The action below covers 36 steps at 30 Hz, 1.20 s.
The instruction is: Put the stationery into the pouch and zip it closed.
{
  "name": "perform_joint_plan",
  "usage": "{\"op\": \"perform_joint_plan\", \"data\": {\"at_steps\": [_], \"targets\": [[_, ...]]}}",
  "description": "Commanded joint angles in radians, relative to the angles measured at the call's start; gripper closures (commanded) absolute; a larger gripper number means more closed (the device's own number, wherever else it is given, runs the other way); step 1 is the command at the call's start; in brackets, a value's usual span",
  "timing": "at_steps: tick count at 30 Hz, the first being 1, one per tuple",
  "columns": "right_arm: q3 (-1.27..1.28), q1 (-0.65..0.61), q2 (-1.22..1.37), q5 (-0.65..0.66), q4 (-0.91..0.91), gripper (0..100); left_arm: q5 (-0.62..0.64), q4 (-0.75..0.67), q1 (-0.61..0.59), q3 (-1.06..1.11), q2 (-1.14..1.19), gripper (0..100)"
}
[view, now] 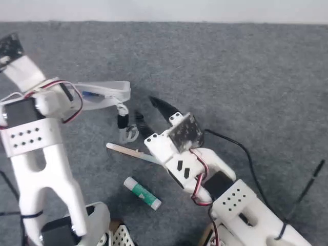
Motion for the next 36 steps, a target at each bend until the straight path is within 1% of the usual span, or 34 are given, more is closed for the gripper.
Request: {"op": "perform_joint_plan", "data": {"at_steps": [1, 7, 10, 14, 18, 21, 23, 26, 31, 36], "targets": [[-0.135, 0.010, -0.048, -0.034, 0.197, 85.3, -0.003, -0.041, -0.048, -0.039, -0.048, 99], [-0.183, 0.004, -0.047, -0.035, 0.455, 85.4, -0.003, -0.072, -0.124, -0.031, -0.048, 99], [-0.181, -0.056, -0.047, -0.034, 0.544, 85.4, -0.002, -0.089, -0.143, -0.019, -0.048, 99], [-0.181, -0.180, -0.028, -0.035, 0.653, 85.4, -0.002, -0.097, -0.146, -0.013, -0.048, 99], [-0.183, -0.272, 0.076, -0.035, 0.668, 85.4, -0.002, -0.097, -0.146, -0.013, -0.048, 99], [-0.219, -0.317, 0.196, -0.037, 0.665, 85.2, -0.002, -0.097, -0.147, -0.013, -0.048, 99], [-0.264, -0.331, 0.285, -0.052, 0.665, 85.2, -0.002, -0.097, -0.152, -0.013, -0.048, 99], [-0.339, -0.332, 0.429, -0.109, 0.667, 85.0, -0.002, -0.097, -0.164, -0.013, -0.048, 99], [-0.456, -0.348, 0.647, -0.114, 0.674, 85.0, -0.002, -0.097, -0.164, -0.013, -0.048, 99], [-0.508, -0.403, 0.759, -0.115, 0.676, 85.0, -0.002, -0.097, -0.164, -0.013, -0.048, 99]]}}
